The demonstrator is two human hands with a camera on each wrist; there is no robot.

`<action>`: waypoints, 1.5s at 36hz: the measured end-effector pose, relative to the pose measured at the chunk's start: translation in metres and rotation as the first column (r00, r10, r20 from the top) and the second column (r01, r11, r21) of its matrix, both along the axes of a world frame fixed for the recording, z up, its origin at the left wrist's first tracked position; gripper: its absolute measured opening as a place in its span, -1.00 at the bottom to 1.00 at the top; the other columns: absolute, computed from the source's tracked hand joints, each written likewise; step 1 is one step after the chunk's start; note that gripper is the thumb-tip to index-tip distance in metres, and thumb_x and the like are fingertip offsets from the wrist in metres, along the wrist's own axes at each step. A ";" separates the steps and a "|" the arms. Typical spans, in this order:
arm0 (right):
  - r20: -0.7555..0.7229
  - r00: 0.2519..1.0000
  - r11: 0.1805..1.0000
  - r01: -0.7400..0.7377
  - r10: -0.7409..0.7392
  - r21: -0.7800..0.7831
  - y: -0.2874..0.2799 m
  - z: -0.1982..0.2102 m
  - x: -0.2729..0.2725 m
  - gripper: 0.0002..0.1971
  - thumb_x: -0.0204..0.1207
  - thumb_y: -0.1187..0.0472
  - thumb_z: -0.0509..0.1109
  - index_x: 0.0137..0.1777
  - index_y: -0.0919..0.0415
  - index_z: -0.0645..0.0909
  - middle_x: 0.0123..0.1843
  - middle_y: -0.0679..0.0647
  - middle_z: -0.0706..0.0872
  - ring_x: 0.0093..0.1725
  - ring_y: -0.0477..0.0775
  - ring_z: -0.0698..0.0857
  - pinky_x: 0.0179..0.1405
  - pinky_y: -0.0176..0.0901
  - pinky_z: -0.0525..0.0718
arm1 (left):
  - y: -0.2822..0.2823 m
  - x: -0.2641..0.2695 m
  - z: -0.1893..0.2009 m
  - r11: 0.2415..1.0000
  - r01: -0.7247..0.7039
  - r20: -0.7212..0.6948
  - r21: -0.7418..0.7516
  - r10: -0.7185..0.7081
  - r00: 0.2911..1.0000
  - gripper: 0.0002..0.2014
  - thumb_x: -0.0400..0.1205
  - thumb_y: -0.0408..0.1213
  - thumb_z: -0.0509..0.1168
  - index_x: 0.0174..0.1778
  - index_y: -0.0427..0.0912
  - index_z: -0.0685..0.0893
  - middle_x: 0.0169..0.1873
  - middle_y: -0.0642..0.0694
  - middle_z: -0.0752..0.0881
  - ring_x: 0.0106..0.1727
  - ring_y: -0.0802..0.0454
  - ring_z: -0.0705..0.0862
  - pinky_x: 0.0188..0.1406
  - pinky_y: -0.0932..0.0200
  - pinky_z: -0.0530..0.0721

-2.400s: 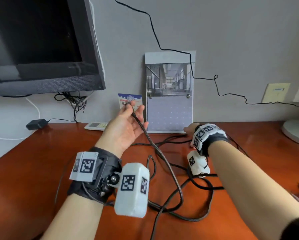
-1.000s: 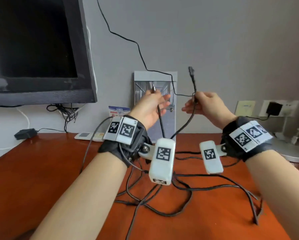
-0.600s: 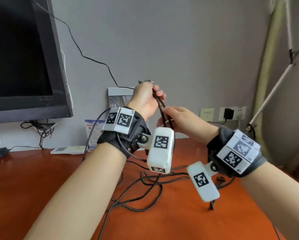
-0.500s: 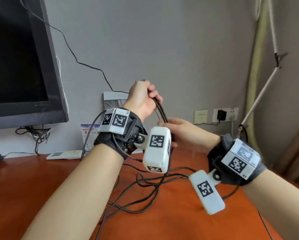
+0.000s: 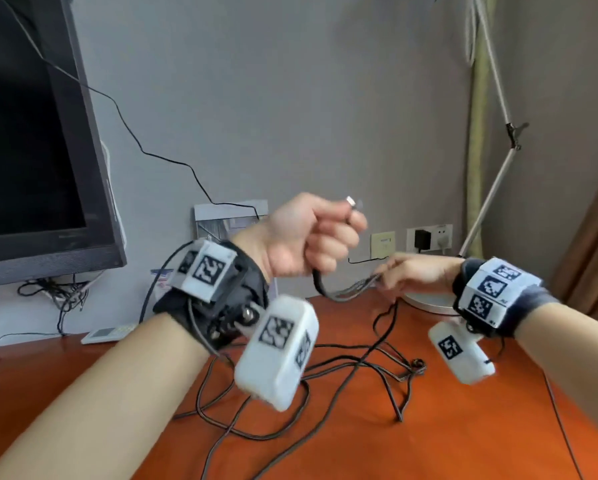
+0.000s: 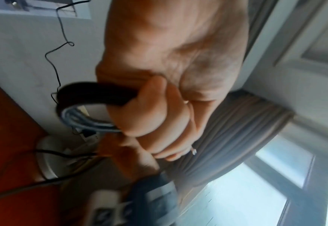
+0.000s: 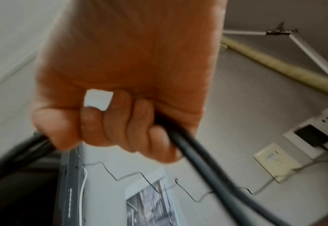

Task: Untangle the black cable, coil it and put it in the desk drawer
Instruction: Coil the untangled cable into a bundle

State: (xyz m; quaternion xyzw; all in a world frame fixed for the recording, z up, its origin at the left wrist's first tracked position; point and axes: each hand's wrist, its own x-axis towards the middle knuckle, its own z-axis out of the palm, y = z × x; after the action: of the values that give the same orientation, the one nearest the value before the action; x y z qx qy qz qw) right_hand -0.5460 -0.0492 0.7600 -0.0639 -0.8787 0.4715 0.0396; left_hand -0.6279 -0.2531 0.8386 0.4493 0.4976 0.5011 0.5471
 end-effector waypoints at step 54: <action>0.329 0.930 0.881 -0.013 -0.163 0.473 -0.006 0.025 0.021 -0.73 0.37 0.33 0.45 -0.50 0.15 0.50 -0.57 0.03 0.42 -0.57 -0.07 0.35 -0.58 -0.36 0.31 | 0.032 0.025 -0.059 0.812 0.162 -0.518 -0.561 -0.497 0.697 -0.69 0.70 -0.11 0.00 -0.33 -0.15 0.37 -0.72 0.14 0.28 -0.75 0.29 0.11 -0.76 0.38 0.00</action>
State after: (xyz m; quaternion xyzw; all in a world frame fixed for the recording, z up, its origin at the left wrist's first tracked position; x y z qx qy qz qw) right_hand -0.5248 -0.0553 0.7855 -0.1720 -0.9550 0.2245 -0.0891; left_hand -0.6034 -0.2211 0.7793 0.5293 0.6683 0.0683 0.5182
